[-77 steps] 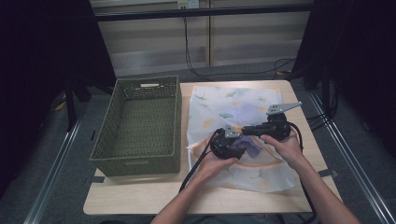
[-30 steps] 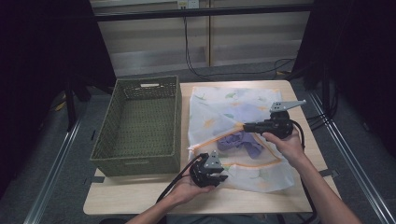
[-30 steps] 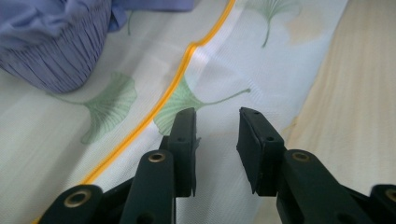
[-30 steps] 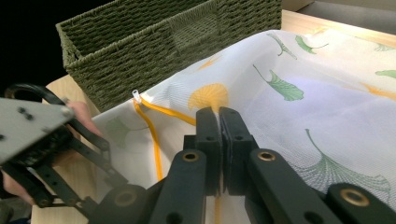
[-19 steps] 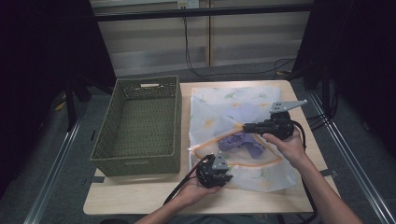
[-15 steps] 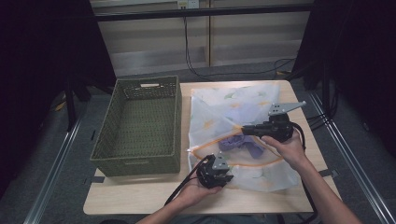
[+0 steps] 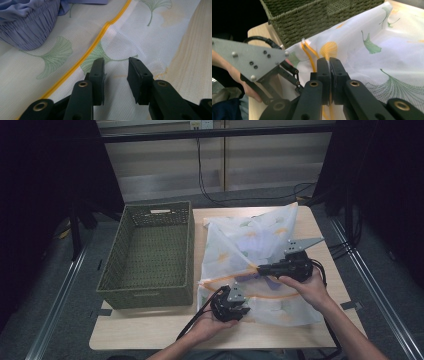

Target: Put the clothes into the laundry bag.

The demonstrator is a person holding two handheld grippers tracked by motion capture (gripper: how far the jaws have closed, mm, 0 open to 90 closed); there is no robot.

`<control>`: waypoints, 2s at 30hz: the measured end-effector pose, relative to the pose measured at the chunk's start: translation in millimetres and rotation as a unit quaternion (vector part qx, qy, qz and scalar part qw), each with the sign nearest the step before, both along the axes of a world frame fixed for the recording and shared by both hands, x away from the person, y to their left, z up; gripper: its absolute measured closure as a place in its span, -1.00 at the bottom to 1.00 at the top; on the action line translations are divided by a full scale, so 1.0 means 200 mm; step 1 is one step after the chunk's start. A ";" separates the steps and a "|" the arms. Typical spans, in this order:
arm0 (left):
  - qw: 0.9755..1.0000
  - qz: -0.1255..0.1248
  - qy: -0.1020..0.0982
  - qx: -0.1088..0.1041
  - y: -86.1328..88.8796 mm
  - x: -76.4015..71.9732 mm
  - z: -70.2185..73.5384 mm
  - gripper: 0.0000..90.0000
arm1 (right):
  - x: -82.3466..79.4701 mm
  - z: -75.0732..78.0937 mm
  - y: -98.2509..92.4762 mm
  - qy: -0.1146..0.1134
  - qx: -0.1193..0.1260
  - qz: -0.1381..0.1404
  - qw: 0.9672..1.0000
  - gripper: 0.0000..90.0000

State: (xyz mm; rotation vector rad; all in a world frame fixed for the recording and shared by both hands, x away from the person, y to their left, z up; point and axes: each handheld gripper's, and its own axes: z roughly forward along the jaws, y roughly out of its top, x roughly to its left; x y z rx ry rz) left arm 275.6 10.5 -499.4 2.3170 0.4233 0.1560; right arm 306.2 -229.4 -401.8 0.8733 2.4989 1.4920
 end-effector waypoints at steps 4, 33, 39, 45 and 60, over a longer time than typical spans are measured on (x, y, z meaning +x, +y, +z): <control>1.000 0.000 0.003 -0.010 0.00 0.00 -0.01 0.47 | -0.03 -0.06 0.02 0.016 -0.009 0.011 1.000 0.94; 0.999 -0.025 -0.002 -0.019 -0.02 -0.01 -0.01 0.56 | -0.03 -0.42 0.04 0.102 -0.092 0.006 0.991 0.90; 0.999 -0.034 -0.010 -0.028 -0.03 -0.03 -0.02 0.71 | 0.00 -0.46 0.01 0.104 -0.104 -0.016 0.989 0.85; 0.999 -0.031 0.002 -0.030 -0.03 -0.02 -0.02 0.61 | 0.00 -0.47 0.02 0.087 -0.123 -0.028 0.988 0.78; 0.999 -0.005 0.021 -0.043 0.00 0.01 0.00 0.39 | -0.04 -0.38 -0.05 0.065 -0.030 -0.023 0.997 0.58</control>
